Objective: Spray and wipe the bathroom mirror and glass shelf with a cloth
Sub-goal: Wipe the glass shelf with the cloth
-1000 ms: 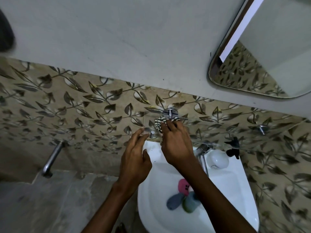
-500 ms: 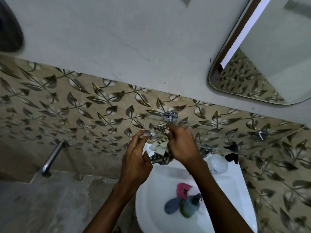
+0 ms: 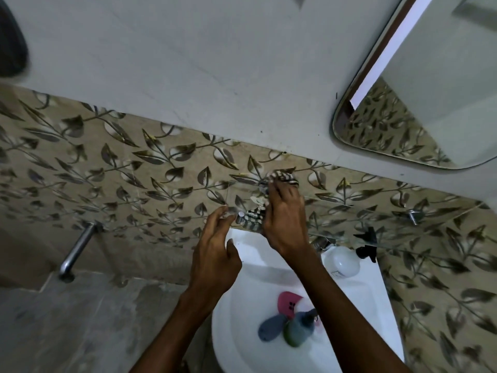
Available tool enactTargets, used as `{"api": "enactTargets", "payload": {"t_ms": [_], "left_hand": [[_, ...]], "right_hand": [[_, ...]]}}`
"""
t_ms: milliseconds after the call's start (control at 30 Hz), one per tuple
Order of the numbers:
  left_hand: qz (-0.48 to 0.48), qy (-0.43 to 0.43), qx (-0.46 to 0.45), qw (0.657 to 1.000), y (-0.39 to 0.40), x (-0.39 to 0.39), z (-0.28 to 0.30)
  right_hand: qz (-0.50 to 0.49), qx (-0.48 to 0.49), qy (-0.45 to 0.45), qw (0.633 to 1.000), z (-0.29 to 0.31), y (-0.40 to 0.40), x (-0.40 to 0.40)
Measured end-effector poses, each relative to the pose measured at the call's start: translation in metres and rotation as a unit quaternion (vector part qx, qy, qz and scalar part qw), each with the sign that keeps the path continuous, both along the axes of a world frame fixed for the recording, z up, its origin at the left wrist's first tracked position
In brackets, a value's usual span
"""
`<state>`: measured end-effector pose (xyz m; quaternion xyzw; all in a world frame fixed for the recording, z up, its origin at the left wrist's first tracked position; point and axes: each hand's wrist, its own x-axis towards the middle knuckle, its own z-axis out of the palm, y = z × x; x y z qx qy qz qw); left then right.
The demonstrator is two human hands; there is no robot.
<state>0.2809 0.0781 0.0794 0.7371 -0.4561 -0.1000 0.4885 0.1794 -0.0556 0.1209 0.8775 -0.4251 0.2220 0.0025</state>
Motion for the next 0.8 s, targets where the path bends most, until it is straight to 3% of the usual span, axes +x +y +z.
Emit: {"api": "enactTargets", "payload": {"t_ms": [100, 300, 500, 633, 733, 800], "left_hand": [[0.005, 0.0, -0.006, 1.0, -0.004, -0.004, -0.002], [-0.009, -0.008, -0.01, 1.0, -0.002, -0.003, -0.003], [-0.005, -0.01, -0.034, 0.999, -0.004, -0.003, -0.005], [-0.013, -0.014, -0.026, 1.0, 0.0, 0.0, -0.004], [-0.016, -0.01, -0.008, 1.0, 0.001, -0.001, -0.003], [-0.012, -0.003, 0.001, 1.0, 0.001, -0.002, -0.003]], "right_hand": [[0.043, -0.01, 0.082, 0.996, 0.0, 0.003, -0.011], [0.052, -0.024, 0.135, 0.989, 0.015, -0.009, -0.002], [0.133, 0.039, -0.002, 0.99, 0.003, 0.012, -0.023], [0.056, 0.057, -0.116, 0.99, -0.01, 0.011, -0.036], [-0.012, 0.099, -0.115, 0.988, -0.002, -0.002, -0.015], [0.022, 0.107, -0.07, 0.992, 0.0, 0.003, -0.006]]}}
